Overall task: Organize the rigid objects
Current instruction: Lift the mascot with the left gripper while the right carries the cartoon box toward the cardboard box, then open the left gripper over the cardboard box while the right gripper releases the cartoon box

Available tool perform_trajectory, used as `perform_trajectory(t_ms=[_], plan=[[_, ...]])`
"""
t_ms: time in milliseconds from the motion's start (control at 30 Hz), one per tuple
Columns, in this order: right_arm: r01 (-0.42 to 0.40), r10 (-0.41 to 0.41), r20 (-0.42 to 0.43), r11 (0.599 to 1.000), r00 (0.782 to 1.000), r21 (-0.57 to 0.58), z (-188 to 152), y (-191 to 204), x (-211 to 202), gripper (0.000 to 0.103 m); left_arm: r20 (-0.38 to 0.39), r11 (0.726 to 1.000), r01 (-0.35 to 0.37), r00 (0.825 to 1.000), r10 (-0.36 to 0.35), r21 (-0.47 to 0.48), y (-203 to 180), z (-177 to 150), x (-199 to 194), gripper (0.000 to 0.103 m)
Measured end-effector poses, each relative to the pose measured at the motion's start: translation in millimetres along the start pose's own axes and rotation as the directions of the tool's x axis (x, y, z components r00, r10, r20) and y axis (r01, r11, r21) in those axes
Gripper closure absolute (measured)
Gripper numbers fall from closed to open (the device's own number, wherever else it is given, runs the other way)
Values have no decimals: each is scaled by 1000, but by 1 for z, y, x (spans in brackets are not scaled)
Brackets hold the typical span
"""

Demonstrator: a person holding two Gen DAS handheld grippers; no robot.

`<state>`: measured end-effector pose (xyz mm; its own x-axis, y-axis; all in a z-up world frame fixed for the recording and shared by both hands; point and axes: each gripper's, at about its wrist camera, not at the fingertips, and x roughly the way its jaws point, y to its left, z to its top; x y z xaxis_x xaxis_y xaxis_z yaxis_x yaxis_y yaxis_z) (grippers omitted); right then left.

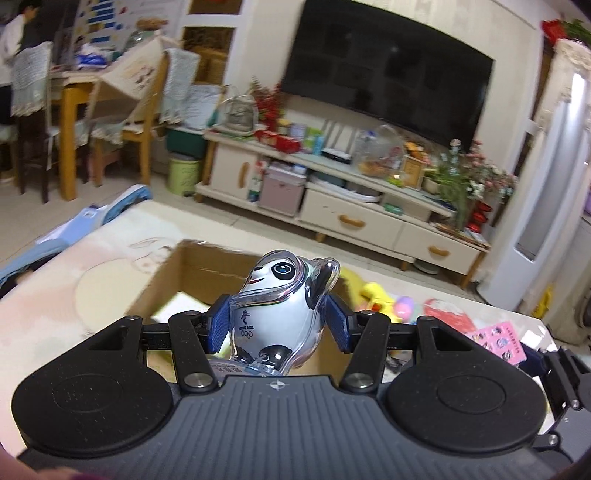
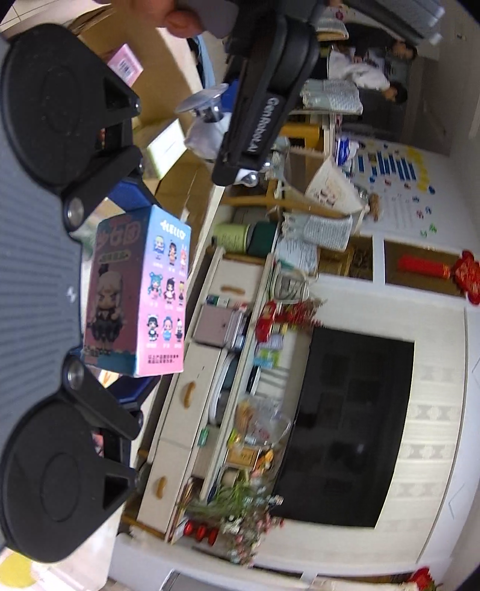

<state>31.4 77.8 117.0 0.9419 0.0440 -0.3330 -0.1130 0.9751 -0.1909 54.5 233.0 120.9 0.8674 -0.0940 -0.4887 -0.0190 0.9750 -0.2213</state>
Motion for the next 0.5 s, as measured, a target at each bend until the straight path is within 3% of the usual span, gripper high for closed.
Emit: perform_trajectory(t_ms=[500], plan=[[-162,156,-63,982,986,-93,8,37,57,16,-97,992,-114,989,108,-61,13,-2,12,36]])
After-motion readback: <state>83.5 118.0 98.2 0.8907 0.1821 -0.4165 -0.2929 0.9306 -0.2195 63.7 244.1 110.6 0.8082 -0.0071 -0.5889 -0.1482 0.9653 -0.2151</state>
